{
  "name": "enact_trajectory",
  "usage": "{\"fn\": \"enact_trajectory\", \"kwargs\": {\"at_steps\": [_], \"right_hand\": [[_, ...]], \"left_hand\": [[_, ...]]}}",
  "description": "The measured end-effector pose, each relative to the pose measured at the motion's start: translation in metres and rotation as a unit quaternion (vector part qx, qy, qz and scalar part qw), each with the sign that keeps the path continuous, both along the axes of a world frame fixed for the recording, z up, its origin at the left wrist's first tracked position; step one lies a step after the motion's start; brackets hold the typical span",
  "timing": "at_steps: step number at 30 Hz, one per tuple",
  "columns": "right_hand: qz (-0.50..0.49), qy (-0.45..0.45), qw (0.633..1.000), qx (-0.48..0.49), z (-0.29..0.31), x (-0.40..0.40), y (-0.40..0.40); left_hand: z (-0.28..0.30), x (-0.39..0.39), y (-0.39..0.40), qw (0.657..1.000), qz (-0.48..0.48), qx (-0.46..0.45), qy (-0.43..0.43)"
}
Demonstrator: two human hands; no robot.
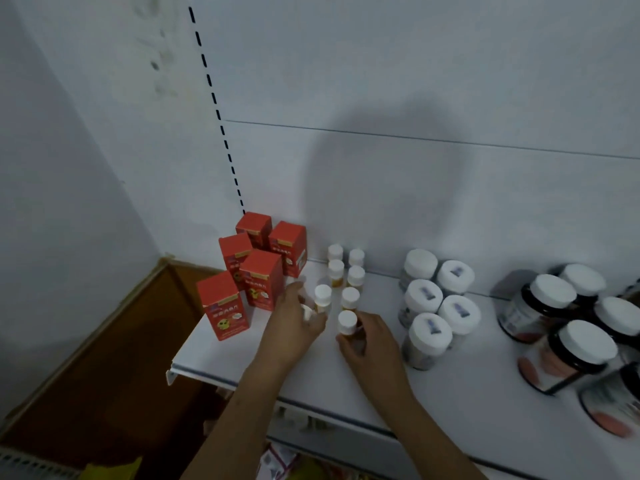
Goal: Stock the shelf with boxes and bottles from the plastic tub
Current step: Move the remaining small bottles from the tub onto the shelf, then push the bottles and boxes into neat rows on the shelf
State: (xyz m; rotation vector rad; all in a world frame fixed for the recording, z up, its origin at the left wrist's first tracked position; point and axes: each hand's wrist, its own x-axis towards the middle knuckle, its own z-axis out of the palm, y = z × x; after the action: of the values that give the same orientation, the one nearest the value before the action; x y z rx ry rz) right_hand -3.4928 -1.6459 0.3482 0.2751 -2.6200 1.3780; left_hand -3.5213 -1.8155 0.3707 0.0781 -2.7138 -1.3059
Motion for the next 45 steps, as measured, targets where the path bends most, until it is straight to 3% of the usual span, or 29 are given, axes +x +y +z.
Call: {"fn": "enact_trajectory", "kwargs": {"at_steps": [5, 11, 14, 21, 26, 33, 38, 45], "right_hand": [[-0.004, 0.014, 1.0, 0.011, -0.002, -0.001, 0.001], [-0.006, 0.02, 1.0, 0.02, -0.004, -0.001, 0.001], [-0.006, 0.023, 1.0, 0.017, -0.003, -0.001, 0.002], [-0.017, 0.014, 1.0, 0.004, 0.001, 0.002, 0.003], [-0.062, 0.035, 0.997, -0.003, 0.001, 0.007, 0.004], [-0.065, 0.018, 0.997, 0.026, -0.002, 0.005, 0.004], [-0.069, -0.003, 0.997, 0.03, 0.001, 0.009, 0.004], [-0.123, -0.02, 0.992, -0.029, 0.006, 0.052, -0.005]], "left_hand": [[-0.009, 0.032, -0.01, 0.999, -0.021, 0.044, -0.005], [-0.027, 0.045, -0.01, 0.991, -0.015, -0.098, 0.092], [-0.026, 0.05, -0.012, 0.985, 0.002, -0.123, 0.117], [0.006, 0.053, -0.021, 0.998, -0.002, -0.054, 0.028], [0.021, 0.033, -0.011, 0.99, -0.045, -0.066, 0.119], [-0.008, 0.012, 0.005, 0.991, -0.054, -0.115, 0.038], [-0.012, 0.03, -0.008, 0.996, -0.061, -0.062, 0.035], [-0.01, 0.088, -0.032, 0.991, -0.084, -0.076, 0.073]]}}
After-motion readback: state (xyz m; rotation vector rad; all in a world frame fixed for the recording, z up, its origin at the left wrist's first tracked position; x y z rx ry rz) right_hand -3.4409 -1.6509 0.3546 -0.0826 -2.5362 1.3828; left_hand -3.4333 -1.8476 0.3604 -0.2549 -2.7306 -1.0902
